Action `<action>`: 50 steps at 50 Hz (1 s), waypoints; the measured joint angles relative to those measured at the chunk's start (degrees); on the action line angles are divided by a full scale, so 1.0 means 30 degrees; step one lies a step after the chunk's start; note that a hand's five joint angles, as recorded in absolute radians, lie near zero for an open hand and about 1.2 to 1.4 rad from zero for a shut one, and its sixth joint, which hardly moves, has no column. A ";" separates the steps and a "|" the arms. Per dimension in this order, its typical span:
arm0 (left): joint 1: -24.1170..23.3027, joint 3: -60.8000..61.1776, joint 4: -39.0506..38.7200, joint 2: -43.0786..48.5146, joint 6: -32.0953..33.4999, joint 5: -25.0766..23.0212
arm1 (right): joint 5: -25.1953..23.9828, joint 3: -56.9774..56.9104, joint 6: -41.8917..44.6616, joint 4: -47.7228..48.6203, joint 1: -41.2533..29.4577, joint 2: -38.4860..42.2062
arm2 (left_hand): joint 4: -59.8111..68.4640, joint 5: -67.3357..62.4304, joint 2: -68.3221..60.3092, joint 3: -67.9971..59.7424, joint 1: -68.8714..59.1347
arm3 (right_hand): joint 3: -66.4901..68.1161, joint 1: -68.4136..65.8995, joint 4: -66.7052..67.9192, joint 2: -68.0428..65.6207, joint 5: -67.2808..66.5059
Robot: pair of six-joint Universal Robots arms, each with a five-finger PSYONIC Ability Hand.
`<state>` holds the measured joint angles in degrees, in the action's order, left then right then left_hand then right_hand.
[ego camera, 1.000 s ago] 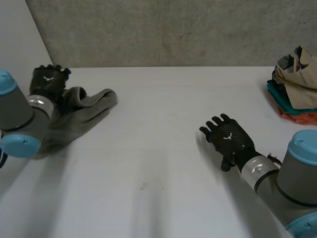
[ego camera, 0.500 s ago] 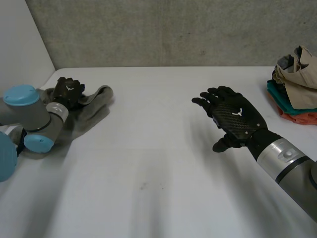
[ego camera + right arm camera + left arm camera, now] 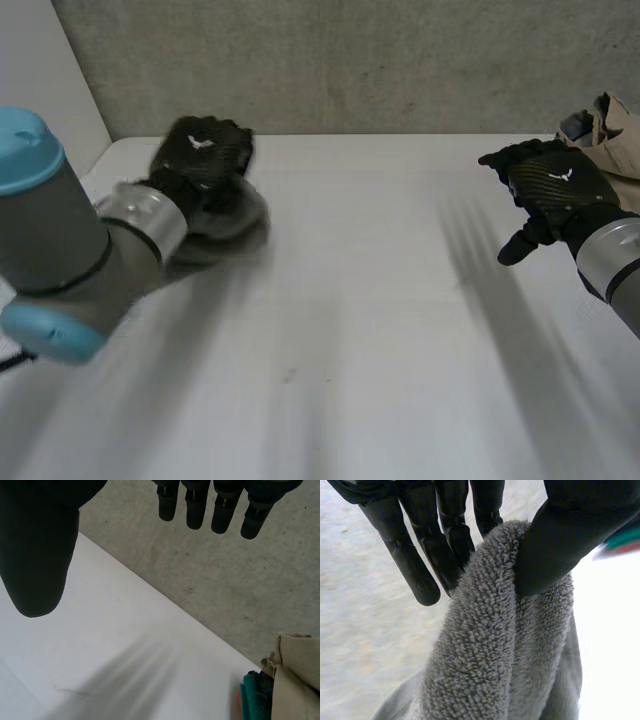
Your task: Fold the laundry.
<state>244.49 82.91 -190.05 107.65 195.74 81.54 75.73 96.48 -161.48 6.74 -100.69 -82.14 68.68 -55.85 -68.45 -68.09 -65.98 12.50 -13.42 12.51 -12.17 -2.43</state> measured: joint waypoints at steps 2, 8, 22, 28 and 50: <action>-0.1034 0.0847 0.0382 -0.0754 -0.1025 -0.0002 | 0.0024 -0.0072 -0.0066 -0.0234 -0.0010 0.0005 | 0.0017 0.0000 -0.0015 -0.0049 -0.0011 | 0.0000 0.0000 0.0000 0.0000 0.0000; -0.4770 0.2615 0.0905 -0.0757 -0.3603 -0.0109 | -0.0055 0.0130 -0.0120 -0.0392 -0.0054 0.0143 | -0.0102 0.0000 0.0079 0.0018 0.0026 | 0.0000 0.0000 0.0000 0.0000 0.0000; -0.3722 0.3215 0.0811 -0.2495 -0.4354 0.0446 | -0.0255 0.0375 0.0185 -0.0334 -0.0384 0.1499 | -1.7832 1.7132 1.7742 1.7605 1.6456 | 0.0000 0.0000 0.0000 0.0000 0.0000; -0.0647 0.4118 0.0993 -0.4696 -0.3315 0.0709 | -0.0361 0.0467 0.0477 -0.1310 -0.1255 0.1194 | -1.7832 1.7132 1.7742 1.7605 1.6456 | 0.0000 0.0000 0.0000 0.0000 0.0000; 0.3209 0.7033 0.0934 -0.1551 0.2878 -0.2109 | 0.3441 -0.1649 0.0554 -0.1552 -0.8490 0.4185 | -1.7573 1.6558 1.7443 1.7557 1.6385 | 0.0000 0.0000 0.0000 0.0000 0.0000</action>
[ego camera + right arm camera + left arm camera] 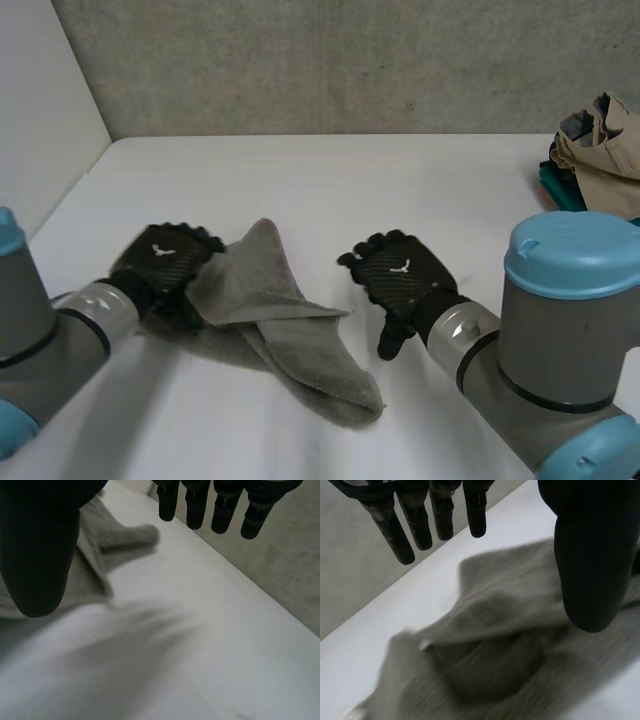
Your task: Fold the laundry.
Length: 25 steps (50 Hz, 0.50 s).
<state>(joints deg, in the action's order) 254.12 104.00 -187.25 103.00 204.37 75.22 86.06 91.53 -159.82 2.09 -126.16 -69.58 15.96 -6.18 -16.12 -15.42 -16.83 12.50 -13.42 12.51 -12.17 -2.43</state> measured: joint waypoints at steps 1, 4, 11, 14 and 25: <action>-0.0191 -0.0012 -0.0050 -0.0011 -0.0124 -0.0060 | 0.0121 0.0002 0.0008 0.0033 0.0009 0.0018 | 0.0000 0.0000 0.0000 0.0000 0.0000 | -0.0002 0.0000 0.0000 0.0000 0.0000; -0.1520 -0.0177 -0.0570 -0.0142 -0.0970 -0.0080 | 0.1047 0.0231 0.0076 0.0255 0.0164 -0.0042 | 0.0188 -0.0244 -0.0186 -0.0002 0.0000 | -0.0002 0.0000 0.0000 0.0000 0.0000; -0.4992 -0.1544 -0.1665 0.0409 -0.2011 0.2077 | 0.1357 0.2087 0.0431 0.0289 0.1364 -0.1235 | 0.0516 -0.0501 -0.0485 -0.0665 -0.0002 | 0.0000 0.0000 0.0000 0.0000 0.0000; -0.6219 -0.2535 -0.1690 0.1515 -0.1911 0.3307 | 0.1049 0.2958 0.0616 0.0276 0.2006 -0.1693 | 0.0922 -0.0894 -0.0896 -0.1100 -0.0478 | 0.0000 0.0000 0.0000 0.0000 0.0000; -0.8291 -0.6898 0.1048 0.6728 0.0974 0.8017 | -0.0285 0.4721 0.0851 0.0270 0.4220 -0.2615 | 1.2763 -1.2429 -1.2909 -1.3070 -1.3361 | -0.0002 0.0000 0.0000 0.0000 0.0000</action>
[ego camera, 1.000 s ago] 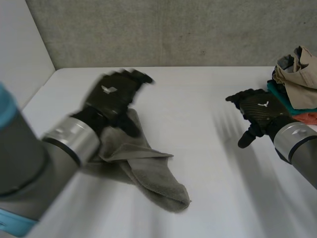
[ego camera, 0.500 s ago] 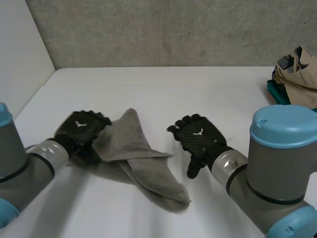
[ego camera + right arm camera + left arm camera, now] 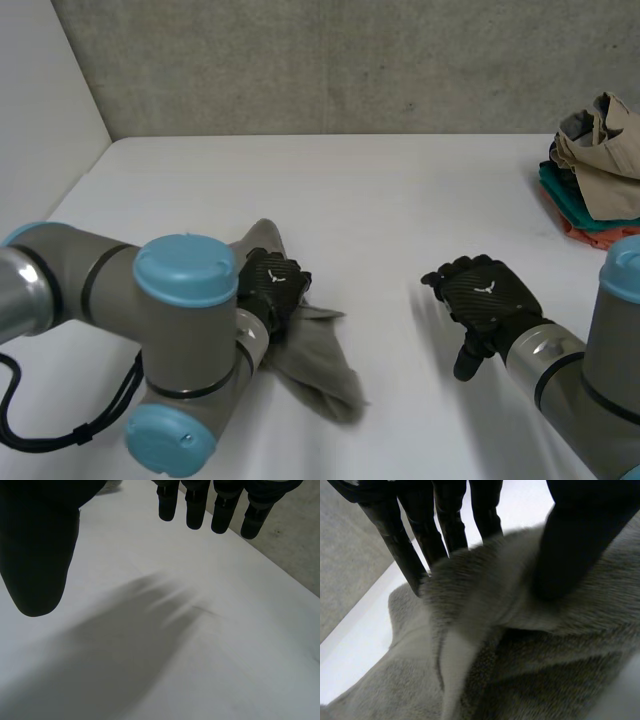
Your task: Fold the laundry.
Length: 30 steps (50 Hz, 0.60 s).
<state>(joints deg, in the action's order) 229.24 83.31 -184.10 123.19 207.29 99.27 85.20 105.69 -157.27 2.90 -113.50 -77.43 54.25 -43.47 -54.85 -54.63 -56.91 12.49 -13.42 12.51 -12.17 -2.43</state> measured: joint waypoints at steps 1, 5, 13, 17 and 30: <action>-0.0040 -0.0293 0.0160 0.0181 0.0178 0.0226 | -0.0068 0.0023 -0.0007 0.0000 0.0202 -0.0050 | 0.2130 -0.2016 -0.1909 -0.1910 -0.1666 | 0.0000 0.0000 0.0000 0.0000 0.0000; -0.0160 -0.1051 0.0203 -0.0001 0.0395 0.0583 | -0.0149 0.0012 -0.0088 0.0009 0.0818 -0.0313 | 0.4678 -0.3549 -0.4462 -0.4286 -0.2156 | 0.0000 0.0000 0.0000 0.0000 0.0000; -0.0161 -0.1218 -0.1230 -0.3651 0.0143 0.0509 | -0.0057 -0.0083 -0.1218 -0.0016 0.2290 -0.1150 | 0.4733 -0.3549 -0.4505 -0.4302 -0.2156 | 0.0002 0.0000 0.0000 0.0000 0.0000; 0.0012 -0.1347 -0.2090 -0.5852 0.0188 0.0418 | -0.0103 -0.0240 -0.3486 -0.0264 0.2631 -0.1373 | 0.4744 -0.3549 -0.4549 -0.4415 -0.2155 | 0.0002 0.0000 0.0000 0.0000 0.0000; 0.0531 -0.3727 -0.2662 -0.8281 0.0397 0.0433 | -0.3549 -0.2522 -1.4616 -0.0552 -0.0078 0.0522 | 0.4825 -0.3549 -0.4581 -0.4508 -0.2156 | 0.0002 0.0000 0.0000 0.0000 0.0000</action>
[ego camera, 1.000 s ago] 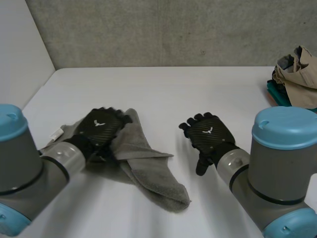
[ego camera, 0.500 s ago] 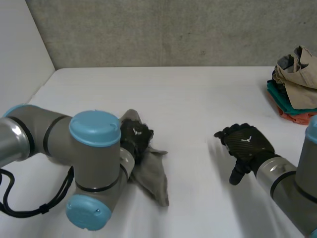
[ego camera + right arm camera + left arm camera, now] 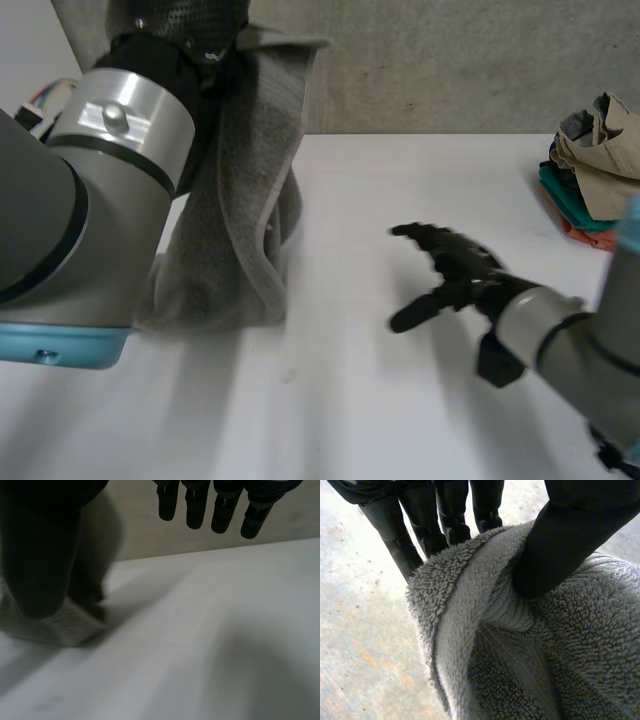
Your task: Fold the laundry.
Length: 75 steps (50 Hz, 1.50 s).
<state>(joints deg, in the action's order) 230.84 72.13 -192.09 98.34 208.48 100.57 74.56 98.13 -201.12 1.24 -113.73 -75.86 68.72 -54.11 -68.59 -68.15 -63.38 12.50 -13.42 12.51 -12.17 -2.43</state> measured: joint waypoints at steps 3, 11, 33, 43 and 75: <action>-0.0112 -0.0450 0.0021 -0.0094 0.0002 0.0005 | -0.0284 -0.1066 -0.0976 0.0608 -0.1573 0.1465 | 0.0000 0.0000 0.0000 0.0002 0.0014 | 0.0000 0.0000 0.0000 0.0000 0.0000; -0.0586 -0.0880 0.0032 -0.0505 0.0019 0.0015 | -0.0124 -0.5305 -0.1665 0.1613 -0.5464 0.6236 | 0.0003 0.0008 -0.0024 -0.0046 0.0012 | -0.0002 0.0000 0.0000 0.0000 0.0000; -0.0630 -0.0448 0.0011 -0.2854 -0.0175 0.0520 | 0.4189 -0.7006 0.0642 0.3363 -0.3000 0.4565 | 0.0006 0.0008 -0.0031 -0.0069 0.0012 | 1.8578 -1.7095 1.8671 -1.8413 -1.7969; 0.1457 0.3520 -0.0016 -0.4221 -0.1459 0.0754 | 0.2799 -0.6118 1.0714 0.2138 0.0388 -0.0925 | 0.0008 0.0008 -0.0031 -0.0070 0.0012 | 1.8578 -1.7095 1.8738 -1.8413 -1.8067; 0.4085 0.9258 0.0897 -0.2194 -0.4587 -0.0260 | 0.2260 -0.4353 1.5509 -0.2029 -0.0796 0.0623 | -1.6579 1.5198 1.6472 1.6236 1.4310 | -0.0031 0.0058 -0.0020 0.0023 -0.0014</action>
<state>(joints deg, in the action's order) 243.09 99.90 -189.40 91.76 194.72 99.78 81.33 85.07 -154.59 -4.85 -116.12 -73.99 18.98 -8.52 -19.18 -19.45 -20.45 12.41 -13.24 12.45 -12.10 -2.47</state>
